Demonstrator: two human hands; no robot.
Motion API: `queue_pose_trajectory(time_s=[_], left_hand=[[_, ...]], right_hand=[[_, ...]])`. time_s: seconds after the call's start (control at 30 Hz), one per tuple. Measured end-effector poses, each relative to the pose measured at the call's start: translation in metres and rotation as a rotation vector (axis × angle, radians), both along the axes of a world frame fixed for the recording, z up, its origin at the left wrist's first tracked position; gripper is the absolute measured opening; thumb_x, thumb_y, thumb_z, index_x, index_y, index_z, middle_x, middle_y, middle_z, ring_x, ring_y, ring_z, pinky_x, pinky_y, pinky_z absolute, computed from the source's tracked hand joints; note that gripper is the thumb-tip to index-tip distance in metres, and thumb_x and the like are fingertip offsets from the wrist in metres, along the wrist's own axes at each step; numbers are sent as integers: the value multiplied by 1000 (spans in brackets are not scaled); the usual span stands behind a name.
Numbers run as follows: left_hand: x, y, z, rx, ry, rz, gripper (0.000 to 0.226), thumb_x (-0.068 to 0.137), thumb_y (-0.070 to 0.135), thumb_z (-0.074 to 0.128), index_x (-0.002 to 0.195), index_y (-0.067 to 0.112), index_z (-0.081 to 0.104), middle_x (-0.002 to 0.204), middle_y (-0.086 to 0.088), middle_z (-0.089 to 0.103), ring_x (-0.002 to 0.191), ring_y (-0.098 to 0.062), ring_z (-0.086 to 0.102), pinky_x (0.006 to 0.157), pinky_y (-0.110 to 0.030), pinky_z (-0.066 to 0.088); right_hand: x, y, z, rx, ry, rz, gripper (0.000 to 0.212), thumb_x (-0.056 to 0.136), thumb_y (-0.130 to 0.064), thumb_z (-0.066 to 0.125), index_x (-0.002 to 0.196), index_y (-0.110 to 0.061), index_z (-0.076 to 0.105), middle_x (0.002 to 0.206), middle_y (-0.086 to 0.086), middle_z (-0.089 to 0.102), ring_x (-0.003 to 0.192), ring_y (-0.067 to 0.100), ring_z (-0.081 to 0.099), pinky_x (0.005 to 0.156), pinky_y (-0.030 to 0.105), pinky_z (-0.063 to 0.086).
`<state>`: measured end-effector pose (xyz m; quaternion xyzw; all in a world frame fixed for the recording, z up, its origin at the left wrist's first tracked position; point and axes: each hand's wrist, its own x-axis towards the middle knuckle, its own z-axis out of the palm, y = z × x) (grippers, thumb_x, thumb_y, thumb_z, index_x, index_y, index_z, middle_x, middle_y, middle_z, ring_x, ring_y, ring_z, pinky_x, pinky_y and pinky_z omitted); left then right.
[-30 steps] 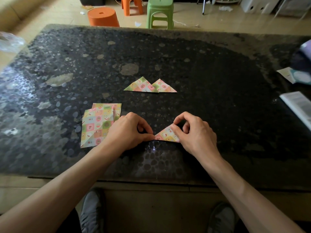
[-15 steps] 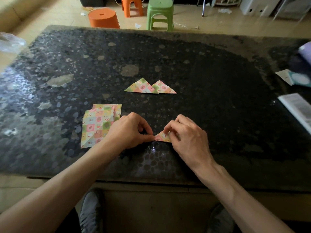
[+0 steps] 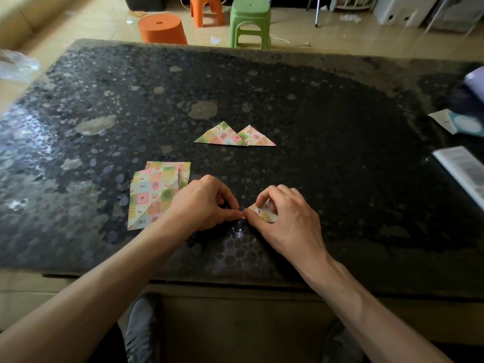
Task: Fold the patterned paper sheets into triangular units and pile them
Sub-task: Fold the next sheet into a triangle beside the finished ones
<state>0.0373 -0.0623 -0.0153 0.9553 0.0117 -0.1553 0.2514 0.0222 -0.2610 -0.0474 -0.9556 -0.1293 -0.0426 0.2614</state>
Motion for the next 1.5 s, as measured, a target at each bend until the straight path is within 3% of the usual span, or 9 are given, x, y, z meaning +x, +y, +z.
queue_pose_trajectory(time_s=[0.37,0.53,0.67,0.77,1.07,1.2,1.27,1.37,1.5], left_hand=[[0,0,1,0,10,1,19,75,57,83,78,40,73,87,13,63,73,0,57,63,-25,45],[1,1,0,-14,19,15,19,75,54,85,73,41,72,84,13,62,71,0,56,62,-25,44],[0,-3,2,-28,37,29,20,75,56,83,76,38,75,81,13,65,69,1,56,61,-23,44],[-5,-7,0,-54,-30,83,33,68,68,81,73,36,76,67,13,65,61,0,58,54,-21,40],[-11,-7,-9,65,-208,64,29,72,67,79,68,42,66,75,15,61,77,-6,57,60,-29,42],[-13,-12,-9,41,-283,-50,17,80,53,81,87,44,68,87,19,54,92,-12,52,77,-35,46],[-15,-17,-13,-34,-351,-146,15,85,40,79,98,43,72,96,18,56,96,-9,51,84,-30,46],[-20,-22,-18,-107,-347,-188,9,93,43,71,102,42,73,99,19,59,94,-1,52,79,-22,43],[-19,-22,-21,-115,-327,-178,11,92,49,69,101,44,71,97,22,58,94,0,51,79,-23,42]], right_hand=[[-3,1,0,8,12,7,29,88,-61,70,92,-36,56,93,-16,52,92,7,46,80,29,41],[4,-11,2,-36,48,-17,45,76,-80,67,91,-39,58,94,-16,52,95,8,46,84,31,42],[5,-10,3,-52,57,-34,49,74,-84,64,92,-39,57,96,-17,51,96,8,46,85,31,43],[4,-11,2,-39,60,-28,47,75,-84,61,92,-39,57,96,-17,50,94,8,44,84,31,42],[6,-25,10,-90,106,-70,42,76,-74,72,94,-40,55,95,-17,48,97,9,46,84,29,36],[6,-25,7,-89,90,-75,43,77,-76,69,95,-39,55,95,-16,47,97,9,46,82,29,35],[7,-26,6,-89,94,-74,48,75,-82,64,95,-39,55,95,-16,48,96,9,46,81,29,36],[6,-26,4,-93,90,-74,52,73,-87,57,95,-40,55,96,-17,47,95,8,45,81,29,38],[7,-29,7,-72,112,-53,46,75,-79,66,97,-39,57,94,-18,46,96,7,44,80,28,35]])
